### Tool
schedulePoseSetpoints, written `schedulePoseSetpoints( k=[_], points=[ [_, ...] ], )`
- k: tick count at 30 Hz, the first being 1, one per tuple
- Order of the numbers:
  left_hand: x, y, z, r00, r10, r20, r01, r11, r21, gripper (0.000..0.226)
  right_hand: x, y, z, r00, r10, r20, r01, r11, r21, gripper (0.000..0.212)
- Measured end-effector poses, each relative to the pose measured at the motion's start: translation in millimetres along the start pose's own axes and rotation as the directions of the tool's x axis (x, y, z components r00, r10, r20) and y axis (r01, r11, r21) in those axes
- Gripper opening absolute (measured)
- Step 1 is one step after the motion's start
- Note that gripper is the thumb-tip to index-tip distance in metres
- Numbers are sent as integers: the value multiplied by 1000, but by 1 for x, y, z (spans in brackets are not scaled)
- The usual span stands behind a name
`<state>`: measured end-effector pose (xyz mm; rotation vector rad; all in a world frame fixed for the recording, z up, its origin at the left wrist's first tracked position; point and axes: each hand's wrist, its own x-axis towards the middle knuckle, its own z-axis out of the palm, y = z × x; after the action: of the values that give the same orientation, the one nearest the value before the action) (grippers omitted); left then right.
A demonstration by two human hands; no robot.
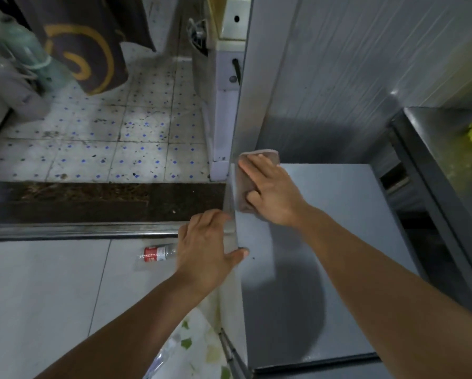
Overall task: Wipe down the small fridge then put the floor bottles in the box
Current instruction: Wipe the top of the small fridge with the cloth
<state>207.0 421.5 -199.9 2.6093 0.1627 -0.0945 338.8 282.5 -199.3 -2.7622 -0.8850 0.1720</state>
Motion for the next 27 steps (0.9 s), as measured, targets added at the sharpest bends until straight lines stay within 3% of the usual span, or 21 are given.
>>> schedulePoseSetpoints(
  k=[6,15,21,27],
  points=[
    [-7,-7,-3,999,29,22,-28,999,-20,66,-37,6,11,977,214,-20,-215,975,-50,66],
    [-12,-27,-13,998,42,44,-43,999,6,63,32,-39,19,992,124,-29,-125,990,-70,46],
    [-21,-31,-29,997,67,41,-68,998,20,56,-42,-63,27,998,68,-11,-68,998,15,44],
    [-28,-23,-35,994,60,94,-60,998,-2,54,-95,-46,19,996,-3,89,7,999,-43,64]
  ],
)
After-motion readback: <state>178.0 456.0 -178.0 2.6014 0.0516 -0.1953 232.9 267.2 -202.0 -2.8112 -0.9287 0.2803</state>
